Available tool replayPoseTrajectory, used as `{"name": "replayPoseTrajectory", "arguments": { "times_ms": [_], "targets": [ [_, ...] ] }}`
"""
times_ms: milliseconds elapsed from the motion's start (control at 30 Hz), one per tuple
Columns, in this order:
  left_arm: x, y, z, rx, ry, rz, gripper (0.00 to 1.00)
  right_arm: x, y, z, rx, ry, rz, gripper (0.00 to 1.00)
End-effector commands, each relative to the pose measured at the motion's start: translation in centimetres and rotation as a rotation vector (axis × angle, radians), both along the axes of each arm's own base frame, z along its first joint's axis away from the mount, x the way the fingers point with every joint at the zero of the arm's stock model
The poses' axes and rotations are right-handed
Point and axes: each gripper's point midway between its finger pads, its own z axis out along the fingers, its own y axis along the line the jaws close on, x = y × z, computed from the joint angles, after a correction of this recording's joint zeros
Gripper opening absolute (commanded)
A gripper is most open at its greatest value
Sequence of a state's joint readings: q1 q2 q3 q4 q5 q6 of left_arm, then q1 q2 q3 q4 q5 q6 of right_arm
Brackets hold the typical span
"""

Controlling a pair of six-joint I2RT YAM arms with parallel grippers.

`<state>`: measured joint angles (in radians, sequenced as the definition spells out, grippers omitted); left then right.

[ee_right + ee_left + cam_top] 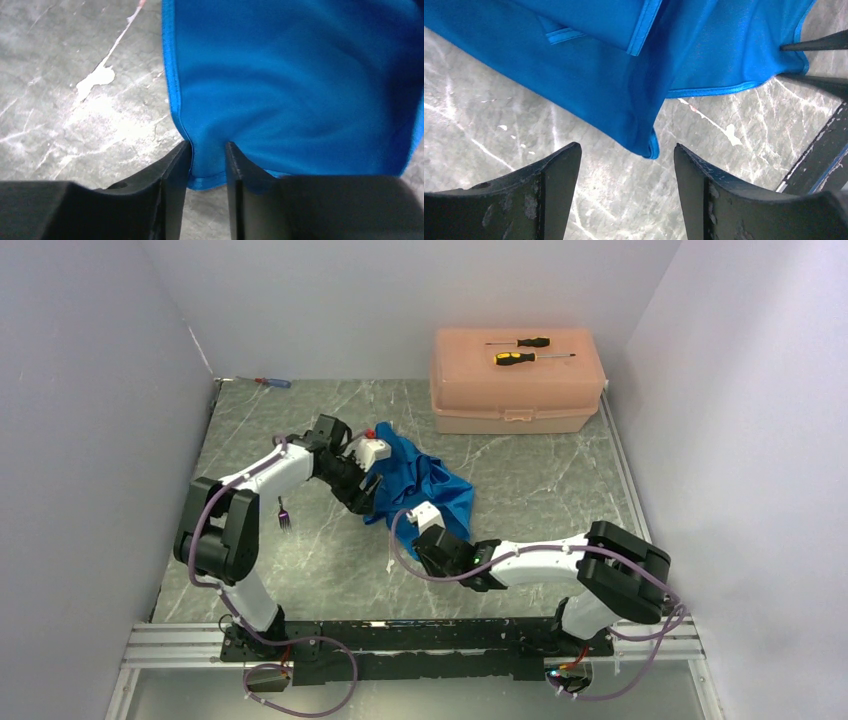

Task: Fold the napkin into a case and place the utensils inside
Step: Pick up the crumpled napkin from the center of the board.

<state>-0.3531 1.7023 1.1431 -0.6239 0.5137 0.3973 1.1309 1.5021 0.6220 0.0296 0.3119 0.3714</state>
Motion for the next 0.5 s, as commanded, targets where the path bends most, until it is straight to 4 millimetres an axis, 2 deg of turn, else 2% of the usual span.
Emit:
{"name": "replayPoseTrajectory", "arguments": {
  "times_ms": [0, 33, 67, 167, 300, 367, 467],
  "targets": [
    [0.2, 0.0, 3.3, -0.089, -0.028, -0.047, 0.74, 0.3, -1.2, -0.3, -0.036, 0.002, -0.066, 0.16],
    [0.0, 0.2, 3.2, -0.086, -0.027, -0.063, 0.74, 0.6, -1.6, 0.0, -0.042, -0.018, -0.09, 0.01],
    [-0.3, 0.5, 3.0, -0.079, -0.026, -0.08, 0.74, 1.0, -1.9, 0.6, -0.04, -0.036, -0.112, 0.0],
    [-1.4, 0.8, 2.6, -0.079, -0.058, -0.135, 0.85, 2.4, -2.4, 2.5, -0.02, -0.076, -0.149, 0.0],
    [-1.9, 0.9, 1.5, -0.013, -0.185, -0.229, 0.86, 5.2, -2.8, 6.4, 0.078, -0.104, -0.19, 0.0],
    [-1.2, 1.1, 0.8, 0.046, -0.232, -0.229, 0.85, 6.7, -3.2, 8.6, 0.14, -0.112, -0.211, 0.0],
    [1.0, 1.1, 0.1, 0.081, -0.291, -0.184, 0.85, 8.7, -4.0, 11.1, 0.206, -0.124, -0.233, 0.0]
  ]
}}
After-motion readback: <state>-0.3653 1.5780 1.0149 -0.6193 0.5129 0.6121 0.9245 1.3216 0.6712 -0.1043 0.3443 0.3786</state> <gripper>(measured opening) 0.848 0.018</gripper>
